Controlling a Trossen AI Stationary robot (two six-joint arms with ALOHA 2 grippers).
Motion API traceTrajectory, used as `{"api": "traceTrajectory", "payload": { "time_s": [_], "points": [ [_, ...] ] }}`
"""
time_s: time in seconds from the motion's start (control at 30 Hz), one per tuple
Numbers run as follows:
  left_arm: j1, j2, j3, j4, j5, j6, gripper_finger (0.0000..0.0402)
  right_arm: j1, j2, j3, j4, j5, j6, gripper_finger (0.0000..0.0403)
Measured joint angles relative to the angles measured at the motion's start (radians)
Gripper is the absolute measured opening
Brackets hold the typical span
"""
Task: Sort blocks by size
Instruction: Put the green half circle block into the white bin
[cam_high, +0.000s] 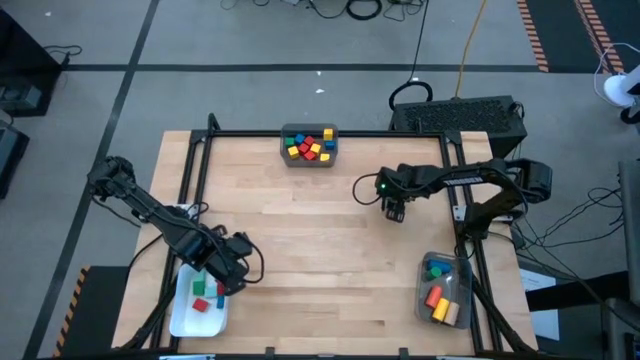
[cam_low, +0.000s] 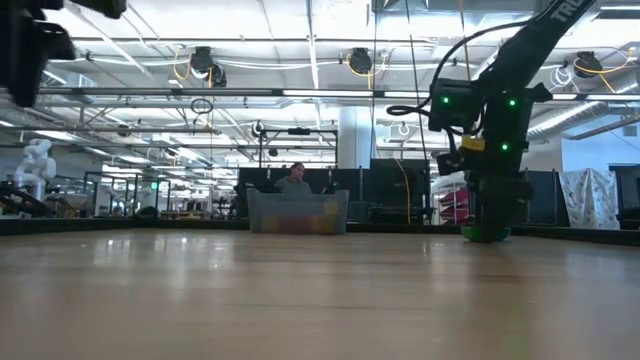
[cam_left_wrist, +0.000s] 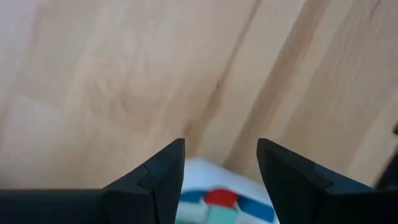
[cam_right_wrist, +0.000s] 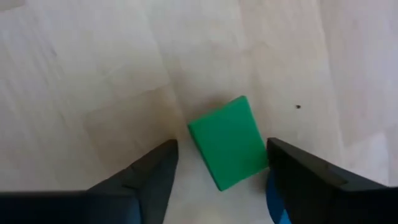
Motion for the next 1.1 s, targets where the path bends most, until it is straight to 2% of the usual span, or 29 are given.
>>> {"api": "traceTrajectory", "payload": {
  "time_s": [0.17,0.33,0.57,0.7,0.83,1.0,1.1],
  "points": [
    [0.0,0.0,0.0,0.057,-0.154,0.132,0.0203,0.0,-0.017,-0.005,0.025,-0.082,0.017,0.0176],
    [0.0,0.0,0.0,0.184,-0.314,0.327,0.0203,0.001,-0.018,-0.004,0.056,-0.134,0.05,0.0111],
    [0.007,0.0,0.0,0.381,-0.431,0.651,0.0203,0.014,-0.017,-0.004,0.106,-0.288,0.059,0.0118],
    [0.022,0.0,0.0,0.454,-0.473,0.768,0.0203,0.053,-0.017,-0.004,0.185,-0.383,0.059,0.013],
    [0.054,0.0,0.0,0.509,-0.491,0.868,0.0203,0.112,-0.017,-0.004,0.283,-0.48,0.069,0.0119],
    [0.102,0.0,-0.029,0.648,-0.491,1.003,0.0203,0.202,-0.017,-0.004,0.402,-0.497,0.095,0.012],
    [0.137,0.008,-0.047,0.737,-0.453,1.093,0.0203,0.25,-0.017,-0.004,0.467,-0.496,0.109,0.0125]
  ]
}}
